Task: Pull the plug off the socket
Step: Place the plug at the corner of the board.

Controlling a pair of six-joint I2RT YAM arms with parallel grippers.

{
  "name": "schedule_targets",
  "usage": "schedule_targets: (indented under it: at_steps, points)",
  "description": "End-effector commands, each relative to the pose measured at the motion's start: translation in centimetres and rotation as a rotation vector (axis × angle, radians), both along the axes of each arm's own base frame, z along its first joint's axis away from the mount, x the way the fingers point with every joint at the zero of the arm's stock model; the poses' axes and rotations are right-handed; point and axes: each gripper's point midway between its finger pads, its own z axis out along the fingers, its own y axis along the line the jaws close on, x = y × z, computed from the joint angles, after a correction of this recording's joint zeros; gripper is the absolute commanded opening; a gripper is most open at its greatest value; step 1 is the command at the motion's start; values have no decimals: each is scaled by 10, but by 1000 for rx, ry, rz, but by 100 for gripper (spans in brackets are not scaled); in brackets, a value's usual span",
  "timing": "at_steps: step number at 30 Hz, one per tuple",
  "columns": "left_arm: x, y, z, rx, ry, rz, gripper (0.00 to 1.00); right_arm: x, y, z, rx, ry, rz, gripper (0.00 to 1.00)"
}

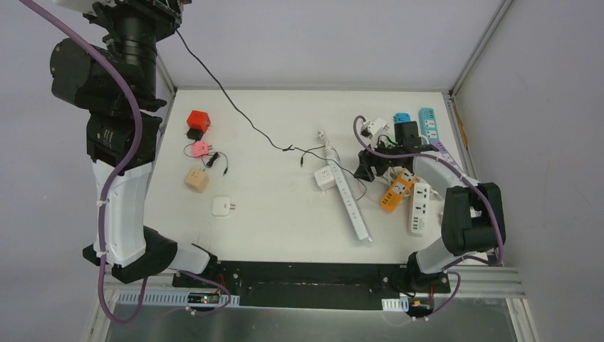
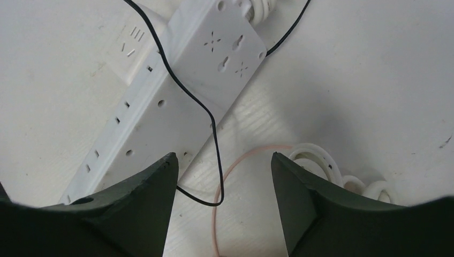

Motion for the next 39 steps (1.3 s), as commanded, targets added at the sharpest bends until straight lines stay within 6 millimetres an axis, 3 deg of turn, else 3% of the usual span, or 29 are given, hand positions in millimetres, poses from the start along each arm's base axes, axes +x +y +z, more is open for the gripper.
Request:
schedule_targets:
  at_steps: [1,6,10,13,15,16,18,22,25,27,30,33,39]
  points:
    - [-13,2,15,-18,-57,-32,0,1,10,5,11,2,62,66]
    - [-7,-1,7,-18,-33,-36,0,-2,16,-19,-59,53,65,62]
    - [-2,-5,1,-22,-21,-49,0,7,12,-35,-130,75,7,52]
    - [1,-8,-5,-26,-7,-63,0,9,9,-41,-151,93,-9,38]
    - [3,-10,-12,-34,10,-72,0,11,10,-37,-148,99,-15,19]
    - [5,-11,-17,-38,22,-75,0,14,11,-30,-142,92,-22,10]
    - [8,-13,-31,-53,49,-90,0,17,9,-15,-130,73,-36,0]
    - [13,-19,-78,-116,122,-134,0,20,-4,22,-102,26,-59,0]
    - [18,-21,-134,-176,195,-149,0,20,-16,55,-72,-28,-72,0]
    - [28,-23,-188,-205,276,-138,0,17,-20,81,-68,-96,-68,0]
    - [31,-23,-236,-247,342,-129,0,13,-21,114,-59,-185,-61,0]
    - [32,-23,-265,-265,387,-122,0,15,-19,149,-50,-254,-48,0]
    - [33,-14,-296,-253,440,-61,0,36,-1,228,-15,-354,3,0]
